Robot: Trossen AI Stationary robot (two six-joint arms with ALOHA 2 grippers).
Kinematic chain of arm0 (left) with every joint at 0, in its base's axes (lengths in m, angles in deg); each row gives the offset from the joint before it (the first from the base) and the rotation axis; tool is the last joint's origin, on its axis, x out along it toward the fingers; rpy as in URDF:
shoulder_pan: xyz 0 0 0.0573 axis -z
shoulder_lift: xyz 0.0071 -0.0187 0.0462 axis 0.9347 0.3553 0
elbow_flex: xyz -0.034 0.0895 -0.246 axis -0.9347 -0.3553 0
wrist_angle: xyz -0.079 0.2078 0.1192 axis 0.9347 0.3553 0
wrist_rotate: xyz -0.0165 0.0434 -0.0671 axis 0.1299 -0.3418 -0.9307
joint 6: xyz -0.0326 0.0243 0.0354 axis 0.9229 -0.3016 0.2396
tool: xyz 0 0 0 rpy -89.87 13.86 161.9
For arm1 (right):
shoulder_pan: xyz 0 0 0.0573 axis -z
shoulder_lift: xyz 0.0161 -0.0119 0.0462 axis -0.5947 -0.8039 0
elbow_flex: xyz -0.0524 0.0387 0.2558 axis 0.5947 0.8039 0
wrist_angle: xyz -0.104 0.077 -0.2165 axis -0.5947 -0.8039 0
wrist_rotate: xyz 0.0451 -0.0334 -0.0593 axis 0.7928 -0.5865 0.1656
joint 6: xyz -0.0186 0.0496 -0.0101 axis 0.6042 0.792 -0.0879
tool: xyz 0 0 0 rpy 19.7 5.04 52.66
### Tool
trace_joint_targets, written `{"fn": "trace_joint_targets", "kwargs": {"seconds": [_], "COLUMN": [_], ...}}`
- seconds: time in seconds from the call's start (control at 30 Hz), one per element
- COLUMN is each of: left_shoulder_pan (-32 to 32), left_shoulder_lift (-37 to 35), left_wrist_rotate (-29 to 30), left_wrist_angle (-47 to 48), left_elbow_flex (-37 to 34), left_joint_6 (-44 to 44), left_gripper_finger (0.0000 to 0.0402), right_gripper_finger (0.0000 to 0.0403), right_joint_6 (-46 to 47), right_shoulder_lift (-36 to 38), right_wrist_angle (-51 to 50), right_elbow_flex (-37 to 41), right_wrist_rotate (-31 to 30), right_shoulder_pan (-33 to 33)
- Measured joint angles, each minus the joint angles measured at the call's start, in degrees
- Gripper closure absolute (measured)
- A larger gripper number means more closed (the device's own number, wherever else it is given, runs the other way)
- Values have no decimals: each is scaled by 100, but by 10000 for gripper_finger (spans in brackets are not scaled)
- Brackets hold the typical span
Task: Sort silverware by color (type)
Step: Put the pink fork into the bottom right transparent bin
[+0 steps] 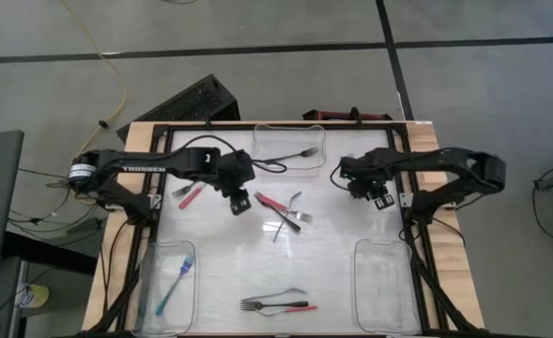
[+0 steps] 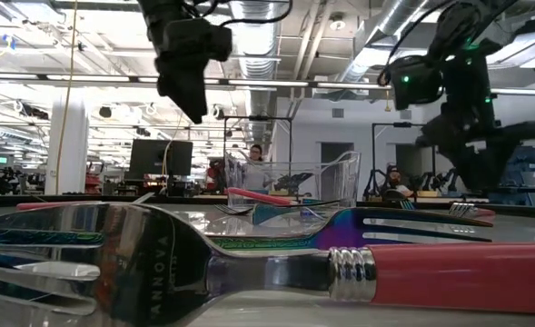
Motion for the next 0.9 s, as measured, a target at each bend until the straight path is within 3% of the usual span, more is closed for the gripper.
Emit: {"fn": "trace_joint_targets", "kwargs": {"seconds": [0.13,0.43,0.57,0.7,0.9], "left_shoulder_pan": [0,-7,-9,-4,0], "left_shoulder_lift": [-241,-751,-1002,-1355,-1827], "left_wrist_rotate": [454,759,803,1035,1258], "left_wrist_angle": [222,548,843,842,845], "left_elbow_flex": [-45,-140,-142,-141,-142], "left_joint_6": [-242,-455,-326,-129,-31], "left_gripper_finger": [217,217,217,217,217], "right_gripper_finger": [223,224,238,280,380], "right_joint_6": [-27,-276,-324,-278,-22], "right_shoulder_lift": [-272,-818,-1063,-1227,-1108], "right_wrist_angle": [374,919,1011,1059,593], "right_elbow_flex": [0,-7,-7,-35,-203], "right_wrist_rotate": [61,93,453,484,508], "right_shoulder_pan": [84,267,297,295,281]}}
